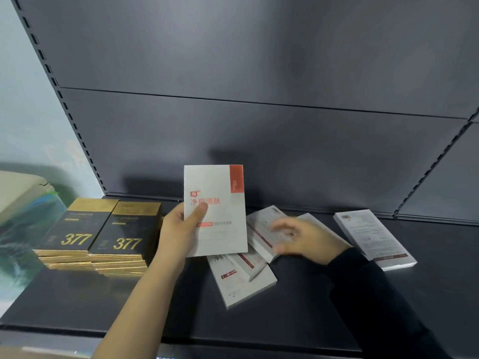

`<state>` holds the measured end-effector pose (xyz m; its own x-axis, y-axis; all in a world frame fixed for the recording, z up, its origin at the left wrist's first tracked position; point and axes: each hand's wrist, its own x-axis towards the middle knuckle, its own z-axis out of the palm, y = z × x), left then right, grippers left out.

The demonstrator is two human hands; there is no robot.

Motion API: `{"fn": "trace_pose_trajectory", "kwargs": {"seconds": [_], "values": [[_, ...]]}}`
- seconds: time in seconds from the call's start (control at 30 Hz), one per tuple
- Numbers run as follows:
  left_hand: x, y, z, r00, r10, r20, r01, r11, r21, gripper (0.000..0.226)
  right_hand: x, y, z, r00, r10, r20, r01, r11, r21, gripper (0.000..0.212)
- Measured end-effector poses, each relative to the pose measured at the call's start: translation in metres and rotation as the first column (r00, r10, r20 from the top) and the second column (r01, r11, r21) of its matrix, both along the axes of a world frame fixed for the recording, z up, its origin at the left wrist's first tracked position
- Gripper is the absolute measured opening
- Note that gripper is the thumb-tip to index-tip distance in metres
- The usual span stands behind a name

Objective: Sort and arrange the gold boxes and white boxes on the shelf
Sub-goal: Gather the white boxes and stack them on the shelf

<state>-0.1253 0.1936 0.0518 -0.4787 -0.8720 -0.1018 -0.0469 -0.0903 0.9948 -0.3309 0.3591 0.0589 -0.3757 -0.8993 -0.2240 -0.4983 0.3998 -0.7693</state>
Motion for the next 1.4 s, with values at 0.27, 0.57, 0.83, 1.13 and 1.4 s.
{"fn": "trace_pose_trajectory", "kwargs": {"seconds": [0.27,0.57,0.83,1.13,1.4], "values": [[0.006,-0.008,0.0,0.994,0.107,-0.036,-0.106,0.993,0.048,0.03,0.0,-0.012,-0.036,0.862,0.047,-0.504,-0.062,0.998,-0.011,0.049],[0.011,-0.001,-0.004,0.985,0.167,-0.048,-0.163,0.983,0.084,0.022,-0.01,-0.031,-0.041,0.791,0.271,-0.549,-0.12,0.948,0.294,0.107],[0.023,-0.005,-0.004,0.979,0.198,-0.055,-0.194,0.979,0.067,0.03,-0.029,-0.018,-0.049,0.767,0.071,-0.638,-0.055,0.997,0.045,0.064],[0.005,0.002,-0.001,0.993,0.114,0.005,-0.114,0.993,-0.014,0.018,-0.019,-0.013,0.035,0.957,-0.263,-0.125,0.188,0.886,-0.423,0.019],[0.005,-0.002,-0.002,0.993,0.116,0.012,-0.115,0.992,-0.047,0.021,-0.017,-0.016,0.065,0.964,-0.25,0.089,0.263,0.862,-0.434,0.019]]}}
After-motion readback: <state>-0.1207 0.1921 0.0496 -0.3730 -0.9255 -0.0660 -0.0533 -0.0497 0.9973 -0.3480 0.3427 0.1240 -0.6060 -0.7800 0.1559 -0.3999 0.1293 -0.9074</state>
